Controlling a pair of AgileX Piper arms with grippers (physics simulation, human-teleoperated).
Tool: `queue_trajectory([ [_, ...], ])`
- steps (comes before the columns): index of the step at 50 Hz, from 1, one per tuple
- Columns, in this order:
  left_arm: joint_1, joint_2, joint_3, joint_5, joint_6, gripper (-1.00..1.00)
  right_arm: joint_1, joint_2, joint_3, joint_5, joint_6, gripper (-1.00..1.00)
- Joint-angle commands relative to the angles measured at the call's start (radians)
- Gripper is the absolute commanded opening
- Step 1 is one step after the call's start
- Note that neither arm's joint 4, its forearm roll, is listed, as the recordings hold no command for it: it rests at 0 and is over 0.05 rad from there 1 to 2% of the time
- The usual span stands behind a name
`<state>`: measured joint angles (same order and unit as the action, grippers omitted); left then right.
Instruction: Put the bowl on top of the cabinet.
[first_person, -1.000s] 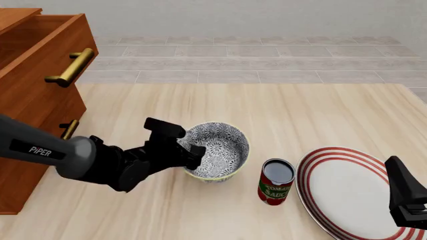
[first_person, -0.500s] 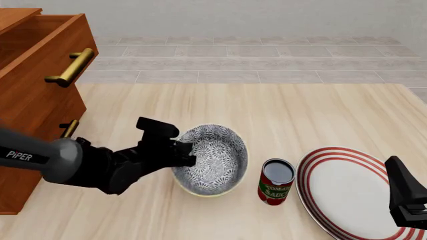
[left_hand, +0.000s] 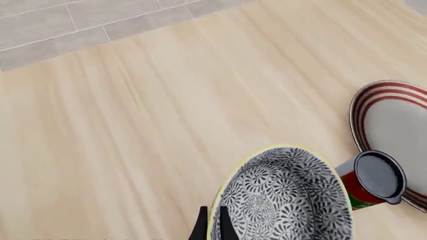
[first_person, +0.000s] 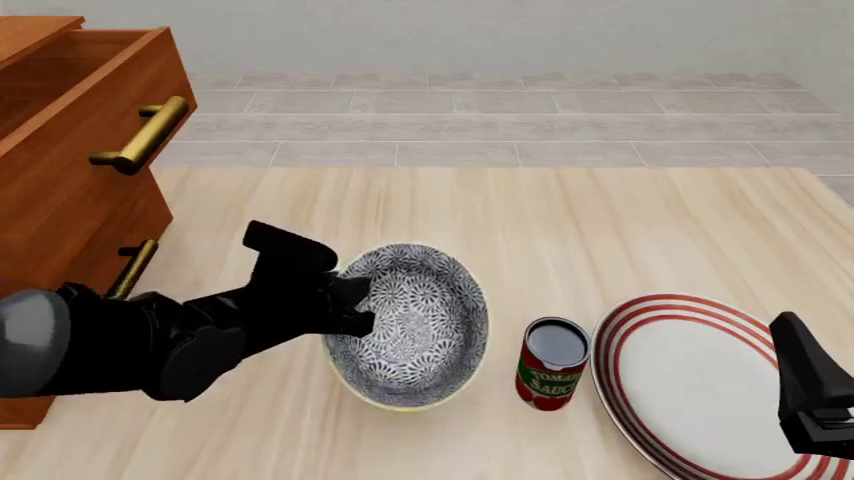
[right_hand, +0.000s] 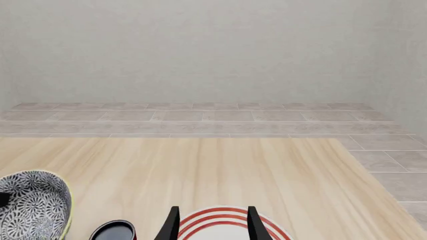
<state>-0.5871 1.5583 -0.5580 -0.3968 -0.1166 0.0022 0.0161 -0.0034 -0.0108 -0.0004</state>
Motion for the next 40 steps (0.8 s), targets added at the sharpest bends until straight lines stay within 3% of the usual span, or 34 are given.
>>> queue_trajectory([
  [1,0.000,-0.075,0.012,0.030,0.011,-1.00,0.000,0.000,0.000,0.000,0.000,1.00],
  [40,-0.040,-0.373,0.012,0.220,-0.009,-1.00,0.000,0.000,0.000,0.000,0.000,1.00],
])
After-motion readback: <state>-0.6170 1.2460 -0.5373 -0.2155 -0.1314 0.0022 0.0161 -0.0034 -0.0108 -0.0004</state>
